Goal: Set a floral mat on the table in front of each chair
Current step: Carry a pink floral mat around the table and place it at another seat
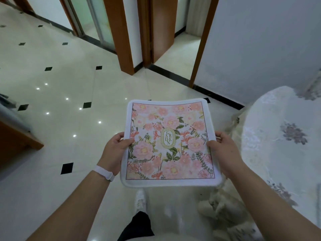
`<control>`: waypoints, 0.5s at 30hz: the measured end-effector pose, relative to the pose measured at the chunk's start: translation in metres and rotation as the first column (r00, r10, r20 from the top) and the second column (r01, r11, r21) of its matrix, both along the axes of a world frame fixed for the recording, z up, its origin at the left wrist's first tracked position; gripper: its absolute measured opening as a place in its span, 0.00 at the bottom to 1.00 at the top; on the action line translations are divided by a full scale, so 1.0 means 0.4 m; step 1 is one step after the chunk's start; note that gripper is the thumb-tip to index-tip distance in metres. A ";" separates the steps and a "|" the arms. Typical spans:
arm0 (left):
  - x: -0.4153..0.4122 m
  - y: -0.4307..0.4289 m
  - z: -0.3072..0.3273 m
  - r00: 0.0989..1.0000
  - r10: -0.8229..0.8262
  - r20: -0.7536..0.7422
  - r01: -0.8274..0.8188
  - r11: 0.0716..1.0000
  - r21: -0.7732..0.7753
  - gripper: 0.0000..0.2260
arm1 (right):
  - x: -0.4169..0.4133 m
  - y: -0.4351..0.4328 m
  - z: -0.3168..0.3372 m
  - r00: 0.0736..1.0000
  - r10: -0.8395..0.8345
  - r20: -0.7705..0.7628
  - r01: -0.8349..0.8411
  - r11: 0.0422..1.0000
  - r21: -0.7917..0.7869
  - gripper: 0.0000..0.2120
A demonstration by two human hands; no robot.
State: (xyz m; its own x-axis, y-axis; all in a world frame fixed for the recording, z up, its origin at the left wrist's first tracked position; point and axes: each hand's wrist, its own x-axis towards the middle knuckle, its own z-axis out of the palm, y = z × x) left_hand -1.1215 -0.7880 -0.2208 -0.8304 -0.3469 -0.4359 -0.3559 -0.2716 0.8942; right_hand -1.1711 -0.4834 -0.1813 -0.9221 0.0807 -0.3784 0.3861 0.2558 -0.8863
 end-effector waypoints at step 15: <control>-0.551 -0.142 0.057 0.918 -0.393 -0.061 0.395 0.918 0.024 0.07 | -0.288 -0.125 0.073 0.941 -0.330 -0.072 0.335 0.938 0.085 0.11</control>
